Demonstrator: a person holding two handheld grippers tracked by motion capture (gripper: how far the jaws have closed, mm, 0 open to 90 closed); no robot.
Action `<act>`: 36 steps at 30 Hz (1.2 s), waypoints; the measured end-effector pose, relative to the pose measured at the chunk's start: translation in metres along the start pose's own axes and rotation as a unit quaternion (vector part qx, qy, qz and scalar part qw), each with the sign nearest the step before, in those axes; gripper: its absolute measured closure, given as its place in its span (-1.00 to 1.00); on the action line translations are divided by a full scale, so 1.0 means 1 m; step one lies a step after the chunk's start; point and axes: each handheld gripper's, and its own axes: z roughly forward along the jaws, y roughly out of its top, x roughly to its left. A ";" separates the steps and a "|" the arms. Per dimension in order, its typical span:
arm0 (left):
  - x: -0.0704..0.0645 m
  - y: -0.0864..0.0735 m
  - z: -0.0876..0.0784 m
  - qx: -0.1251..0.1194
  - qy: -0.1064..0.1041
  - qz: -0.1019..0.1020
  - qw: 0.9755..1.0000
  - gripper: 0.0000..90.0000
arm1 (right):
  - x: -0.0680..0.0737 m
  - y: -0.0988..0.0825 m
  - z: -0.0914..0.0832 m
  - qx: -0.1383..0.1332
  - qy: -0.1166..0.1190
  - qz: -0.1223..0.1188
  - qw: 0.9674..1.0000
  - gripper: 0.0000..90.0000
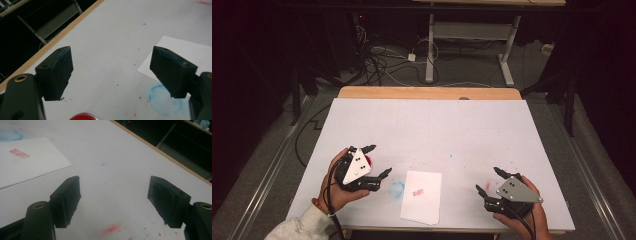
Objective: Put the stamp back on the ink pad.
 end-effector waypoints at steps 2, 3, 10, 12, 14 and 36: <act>-0.002 -0.001 -0.001 -0.001 -0.001 0.005 1.000 -0.59 | 0.001 0.000 0.000 0.000 0.001 0.001 1.000 -0.40; -0.003 -0.002 -0.002 -0.001 -0.002 0.006 1.000 -0.59 | 0.001 0.000 0.000 0.000 0.001 -0.001 1.000 -0.40; -0.007 -0.011 -0.003 0.000 -0.003 0.013 1.000 -0.60 | 0.002 0.000 0.001 0.000 0.000 -0.002 1.000 -0.40; -0.007 -0.015 -0.003 0.001 -0.003 0.011 1.000 -0.60 | 0.002 0.000 0.001 0.000 0.000 -0.001 1.000 -0.40; -0.008 -0.019 -0.003 0.006 -0.002 0.013 1.000 -0.60 | 0.002 0.000 0.001 0.000 0.000 -0.003 1.000 -0.40; -0.014 -0.056 -0.004 0.051 -0.007 0.001 0.999 -0.62 | 0.002 -0.002 0.005 0.002 0.004 -0.004 1.000 -0.41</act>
